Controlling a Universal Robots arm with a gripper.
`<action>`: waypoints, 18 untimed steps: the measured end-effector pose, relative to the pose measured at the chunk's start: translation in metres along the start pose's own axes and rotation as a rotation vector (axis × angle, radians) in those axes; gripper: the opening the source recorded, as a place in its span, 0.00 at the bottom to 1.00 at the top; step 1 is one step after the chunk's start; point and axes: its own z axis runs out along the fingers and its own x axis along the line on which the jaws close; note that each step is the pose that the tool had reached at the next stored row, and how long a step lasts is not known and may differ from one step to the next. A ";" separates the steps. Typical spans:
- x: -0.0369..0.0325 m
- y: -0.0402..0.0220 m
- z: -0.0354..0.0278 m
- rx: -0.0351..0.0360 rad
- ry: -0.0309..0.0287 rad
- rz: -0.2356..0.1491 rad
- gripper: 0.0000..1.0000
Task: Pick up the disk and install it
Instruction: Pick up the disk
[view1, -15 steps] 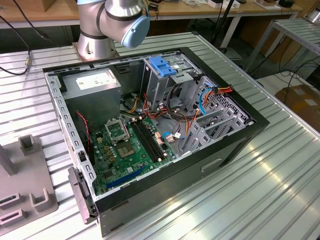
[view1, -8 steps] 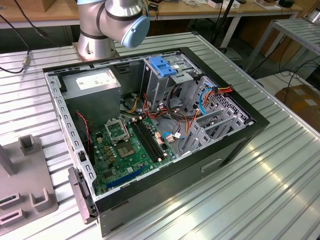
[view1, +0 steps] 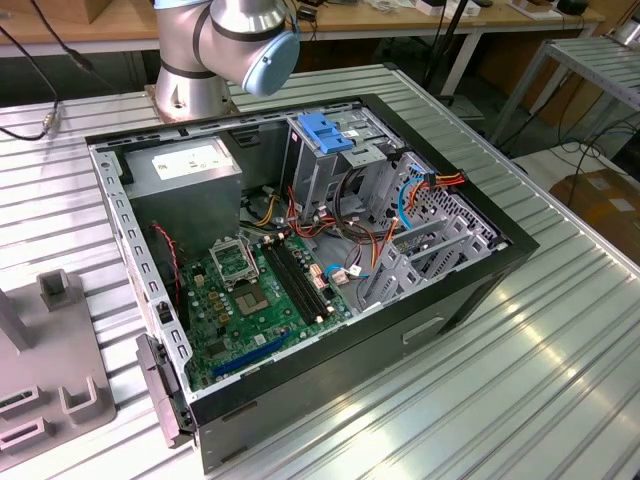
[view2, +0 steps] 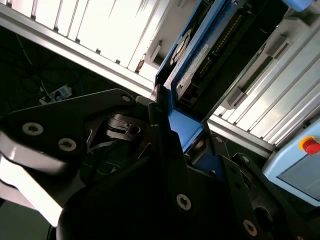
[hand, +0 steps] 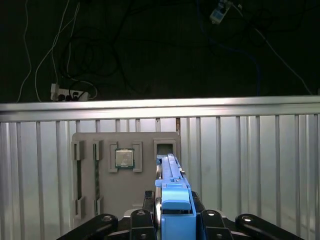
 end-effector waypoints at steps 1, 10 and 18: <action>0.0000 0.0000 -0.0015 0.0000 0.0000 0.000 0.37; 0.0001 -0.0002 -0.0150 0.0000 0.0000 0.000 0.37; 0.0004 -0.0003 -0.0323 0.0001 0.0000 0.000 0.37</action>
